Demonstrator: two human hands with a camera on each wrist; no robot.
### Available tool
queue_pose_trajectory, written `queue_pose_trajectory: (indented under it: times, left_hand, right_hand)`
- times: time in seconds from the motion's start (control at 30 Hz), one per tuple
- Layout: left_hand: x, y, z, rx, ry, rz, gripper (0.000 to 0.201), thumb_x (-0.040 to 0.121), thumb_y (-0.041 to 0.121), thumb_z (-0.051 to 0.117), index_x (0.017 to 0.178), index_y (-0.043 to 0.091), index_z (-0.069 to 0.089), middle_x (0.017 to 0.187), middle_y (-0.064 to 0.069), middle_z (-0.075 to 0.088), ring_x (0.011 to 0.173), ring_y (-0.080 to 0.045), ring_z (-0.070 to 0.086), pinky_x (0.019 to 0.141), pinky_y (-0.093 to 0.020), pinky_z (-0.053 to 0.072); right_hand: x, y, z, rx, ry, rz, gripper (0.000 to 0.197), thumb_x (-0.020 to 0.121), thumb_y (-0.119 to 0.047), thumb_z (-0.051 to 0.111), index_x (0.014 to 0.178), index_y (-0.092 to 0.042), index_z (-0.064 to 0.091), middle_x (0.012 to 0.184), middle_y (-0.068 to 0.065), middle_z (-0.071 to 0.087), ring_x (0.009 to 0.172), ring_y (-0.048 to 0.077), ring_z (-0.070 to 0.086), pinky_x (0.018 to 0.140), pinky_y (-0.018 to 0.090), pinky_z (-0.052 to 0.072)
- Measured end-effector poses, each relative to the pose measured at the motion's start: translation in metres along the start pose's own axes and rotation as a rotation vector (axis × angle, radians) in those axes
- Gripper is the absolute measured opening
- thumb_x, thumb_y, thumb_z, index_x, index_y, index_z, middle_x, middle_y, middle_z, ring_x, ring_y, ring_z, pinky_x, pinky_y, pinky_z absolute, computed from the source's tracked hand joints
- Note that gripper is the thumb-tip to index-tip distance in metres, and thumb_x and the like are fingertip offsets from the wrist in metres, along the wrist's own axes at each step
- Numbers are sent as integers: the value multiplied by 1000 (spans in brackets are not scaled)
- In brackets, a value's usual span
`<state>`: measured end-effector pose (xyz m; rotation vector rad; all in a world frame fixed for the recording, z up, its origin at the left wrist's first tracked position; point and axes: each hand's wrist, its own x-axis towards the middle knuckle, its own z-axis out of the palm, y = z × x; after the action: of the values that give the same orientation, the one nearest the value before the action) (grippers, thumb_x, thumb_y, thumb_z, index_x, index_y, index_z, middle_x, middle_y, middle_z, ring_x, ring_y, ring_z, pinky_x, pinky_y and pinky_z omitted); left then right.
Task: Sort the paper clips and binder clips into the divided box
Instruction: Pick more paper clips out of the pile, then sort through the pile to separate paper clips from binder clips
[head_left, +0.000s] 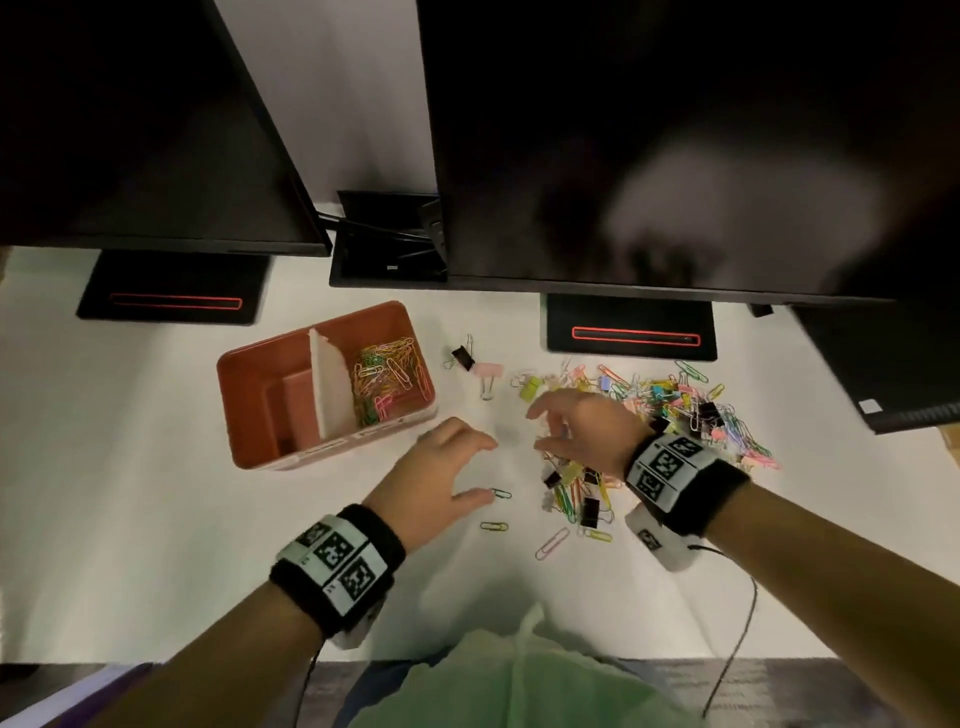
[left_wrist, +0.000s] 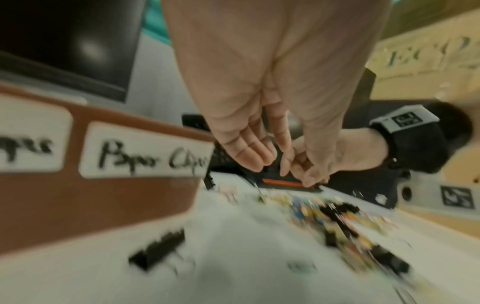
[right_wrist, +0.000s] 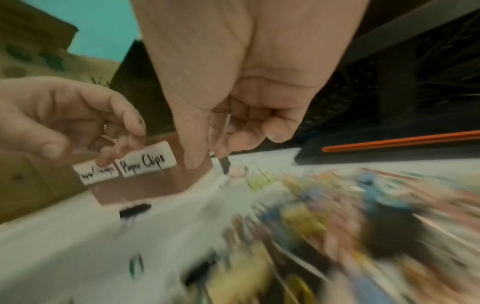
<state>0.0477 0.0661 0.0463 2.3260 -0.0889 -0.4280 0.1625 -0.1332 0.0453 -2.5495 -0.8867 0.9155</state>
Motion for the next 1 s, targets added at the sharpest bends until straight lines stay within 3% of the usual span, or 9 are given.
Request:
queue_pose_trajectory:
  times: [0.1,0.2,0.37,0.5,0.6,0.67,0.77,0.87,1.0]
  left_hand:
    - [12,-5,37,64,-182,-67,55,76,32,71,125,24,47,120,3,43,110,-13,44,97,-28,40]
    - [22,-13,59,107,-249,-100,53,76,27,71,123,18,49,120,-1,43,111,-17,42,98,-29,39]
    - [33,-22,64,56,-202,-117,24,81,15,66,104,11,60,106,-3,54,96,-15,54,90,-32,46]
    - [36,-26,63,40,-143,-141,9,83,12,64,90,7,64,89,1,52,83,-13,51,80,-27,44]
    - [35,-25,67,72,-120,-124,7,86,11,58,89,6,63,90,1,50,85,-13,48,78,-22,39]
    - [33,-25,71,103,-92,-89,8,87,10,56,87,6,63,93,-2,51,90,-16,47,78,-20,36]
    - [30,-27,74,150,-54,-37,7,87,10,56,85,7,62,93,-6,55,90,-19,48,79,-26,40]
    - [28,-27,75,185,-61,-27,7,88,11,54,86,7,60,91,-8,58,88,-22,49,80,-34,44]
    - [30,-30,75,177,-80,-21,10,90,13,52,94,8,60,95,-6,58,92,-20,50,81,-23,36]
  right_hand:
    - [-20,20,13,-79,-71,-25,42,83,-38,65,121,-26,54,111,-3,59,93,14,58,86,34,52]
    - [-27,25,22,-156,-91,-66,51,82,-38,65,129,-27,51,122,2,54,108,20,54,91,35,45]
    - [-17,36,32,-173,-78,-59,33,84,-25,63,116,-21,59,112,3,54,101,24,56,89,43,49]
    - [-7,49,29,-132,1,-24,26,85,-26,61,110,-22,61,113,2,54,99,24,57,89,43,50]
    - [-2,59,25,-94,117,6,25,86,-28,60,111,-24,61,114,1,54,100,25,58,92,45,48]
    - [1,65,24,-92,227,21,26,87,-33,59,112,-25,61,110,2,55,98,25,57,87,46,50]
    - [-4,66,21,-108,309,-36,26,85,-34,62,109,-24,60,108,2,56,98,22,57,84,44,51]
    - [-17,63,26,-60,121,-222,25,84,-20,64,109,-22,62,114,1,58,104,20,59,87,39,53]
    - [-25,67,41,-163,-32,-330,35,81,-1,60,112,-16,65,113,4,61,99,24,62,80,34,56]
